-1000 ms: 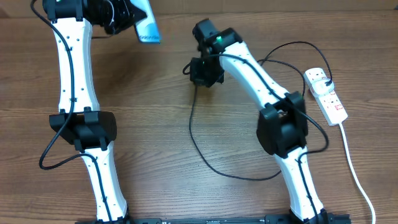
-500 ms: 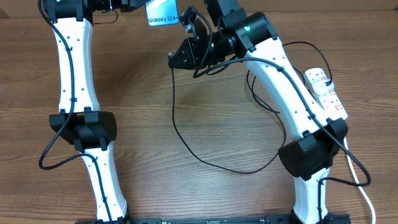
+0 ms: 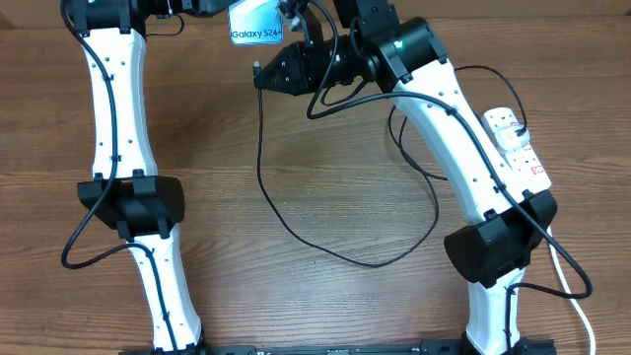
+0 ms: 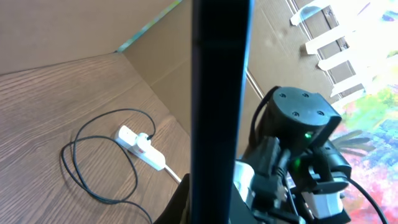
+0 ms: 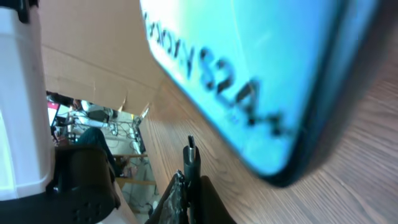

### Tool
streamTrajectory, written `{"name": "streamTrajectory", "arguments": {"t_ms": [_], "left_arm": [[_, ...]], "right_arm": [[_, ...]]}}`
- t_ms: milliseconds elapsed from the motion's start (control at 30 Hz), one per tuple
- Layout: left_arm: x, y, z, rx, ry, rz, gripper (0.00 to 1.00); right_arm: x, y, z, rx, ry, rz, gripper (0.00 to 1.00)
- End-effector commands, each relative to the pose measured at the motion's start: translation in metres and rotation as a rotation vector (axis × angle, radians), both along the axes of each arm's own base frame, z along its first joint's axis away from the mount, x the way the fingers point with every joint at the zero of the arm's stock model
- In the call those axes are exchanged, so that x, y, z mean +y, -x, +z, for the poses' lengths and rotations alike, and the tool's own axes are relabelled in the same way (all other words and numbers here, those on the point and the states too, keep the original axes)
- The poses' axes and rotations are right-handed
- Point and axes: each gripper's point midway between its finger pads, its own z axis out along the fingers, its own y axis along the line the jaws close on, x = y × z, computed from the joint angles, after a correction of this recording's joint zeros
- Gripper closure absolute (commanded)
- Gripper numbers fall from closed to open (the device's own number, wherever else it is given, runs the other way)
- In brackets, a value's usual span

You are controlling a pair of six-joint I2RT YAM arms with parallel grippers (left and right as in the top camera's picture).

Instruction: Plug charger to phone and switch on socket

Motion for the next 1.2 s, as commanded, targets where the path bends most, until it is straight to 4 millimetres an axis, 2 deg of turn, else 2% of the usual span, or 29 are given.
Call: {"name": "streamTrajectory", "arguments": {"t_ms": [0, 133, 333, 567, 1167], "left_arm": [[-0.001, 0.019, 0.027, -0.061, 0.025, -0.045, 0.96], [-0.001, 0.019, 0.027, -0.061, 0.025, -0.045, 0.96], [-0.001, 0.019, 0.027, -0.043, 0.026, -0.044, 0.96], [-0.001, 0.019, 0.027, -0.032, 0.027, -0.044, 0.96], [0.000, 0.018, 0.028, -0.010, 0.029, -0.044, 0.96]], "right_arm": [[-0.014, -0.005, 0.027, -0.029, -0.039, -0.034, 0.96], [-0.020, -0.010, 0.027, -0.031, -0.042, -0.046, 0.96], [-0.014, -0.002, 0.038, -0.027, -0.101, 0.011, 0.96], [-0.011, -0.002, 0.047, -0.022, -0.140, 0.021, 0.96], [-0.008, -0.001, 0.046, -0.008, -0.144, 0.021, 0.96]]}}
